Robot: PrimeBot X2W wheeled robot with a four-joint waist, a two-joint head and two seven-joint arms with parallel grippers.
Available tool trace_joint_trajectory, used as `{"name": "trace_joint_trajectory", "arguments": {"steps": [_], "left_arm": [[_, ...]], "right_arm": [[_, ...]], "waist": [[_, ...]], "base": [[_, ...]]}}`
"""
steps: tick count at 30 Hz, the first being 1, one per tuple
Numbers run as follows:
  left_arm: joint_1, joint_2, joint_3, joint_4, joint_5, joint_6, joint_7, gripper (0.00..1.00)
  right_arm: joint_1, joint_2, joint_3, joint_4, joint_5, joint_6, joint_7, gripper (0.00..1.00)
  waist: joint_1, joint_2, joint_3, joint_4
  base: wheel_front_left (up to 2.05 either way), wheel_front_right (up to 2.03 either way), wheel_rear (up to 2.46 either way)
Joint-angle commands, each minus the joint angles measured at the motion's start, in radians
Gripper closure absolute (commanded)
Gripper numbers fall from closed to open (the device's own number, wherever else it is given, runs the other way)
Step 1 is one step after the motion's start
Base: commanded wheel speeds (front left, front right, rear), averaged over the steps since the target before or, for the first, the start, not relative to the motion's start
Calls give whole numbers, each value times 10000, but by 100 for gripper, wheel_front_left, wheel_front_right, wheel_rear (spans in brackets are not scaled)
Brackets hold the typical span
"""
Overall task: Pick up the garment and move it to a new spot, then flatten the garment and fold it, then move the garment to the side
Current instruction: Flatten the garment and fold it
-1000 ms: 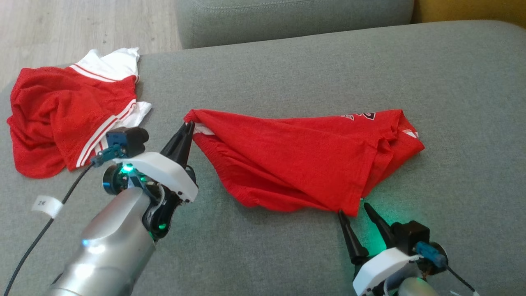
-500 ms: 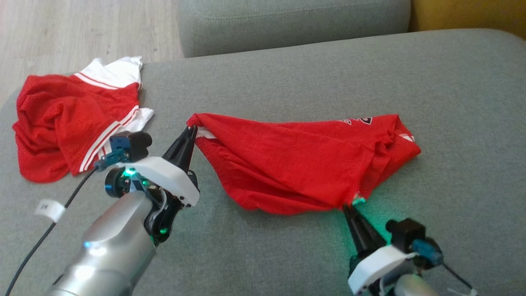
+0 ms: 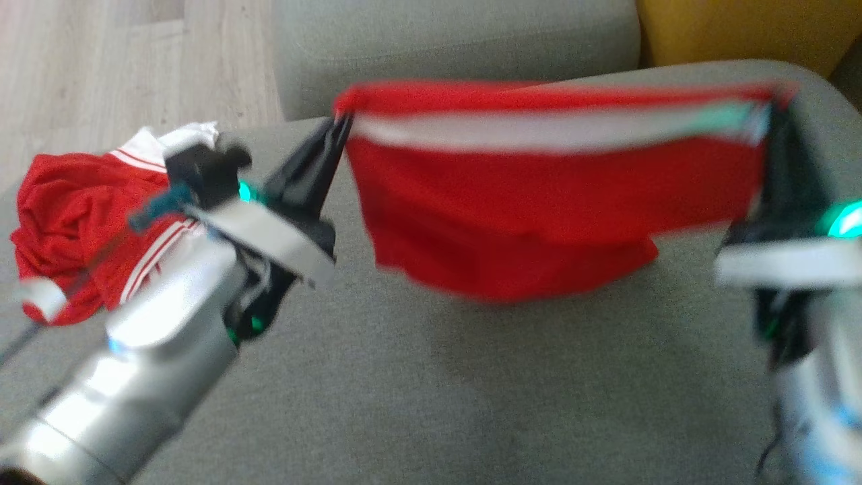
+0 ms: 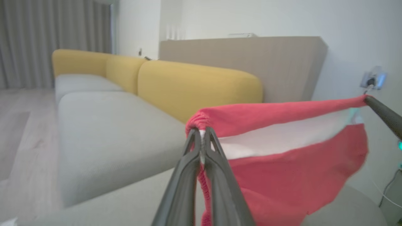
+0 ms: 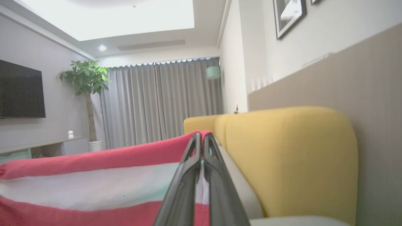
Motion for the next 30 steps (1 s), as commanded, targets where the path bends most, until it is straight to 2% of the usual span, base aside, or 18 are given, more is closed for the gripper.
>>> {"name": "trace_joint_trajectory", "arguments": {"steps": [1,5,11,14,17,20,22,25,30], "left_arm": [[-997,500,320,-401,42,-55,-118,100],[-2551,872,-62,-736,394,-55,-67,100],[-5100,325,0,476,1223,-55,-253,100],[-6119,-150,1122,836,2001,1,-297,100],[-6432,-541,2512,353,3105,34,-302,100],[-5889,-763,3327,-220,3904,-17,-303,100],[-5554,-784,3439,-362,4042,-33,-303,100],[-4262,-535,2957,-911,4268,-49,-304,100],[-1573,107,2052,-1619,4224,-52,-305,100]], "right_arm": [[-999,-359,204,-272,21,75,-65,100],[-3215,-1232,425,1176,470,75,-25,100],[-6738,-1893,926,3523,800,75,-14,100],[-8169,-2003,818,3796,680,75,-54,100],[-9018,-2076,534,3199,467,75,-59,100],[-8897,-2010,397,2556,378,75,-61,100],[-8664,-1993,440,2385,391,75,-62,100],[-7537,-1955,682,2031,530,75,-62,100],[-4819,-1934,1010,1763,932,75,-63,100]], "waist": [[1,0,174,-25],[1,0,877,49],[1,0,2418,144],[1,0,3039,14],[1,0,3461,-109],[1,0,3552,-239],[1,0,3529,-275],[1,0,3378,-394],[1,0,3053,-483]], "base": [[0,0,0],[0,0,0],[0,0,0],[0,0,0],[0,0,0],[0,0,0],[0,0,0],[0,0,0],[0,0,0]]}}
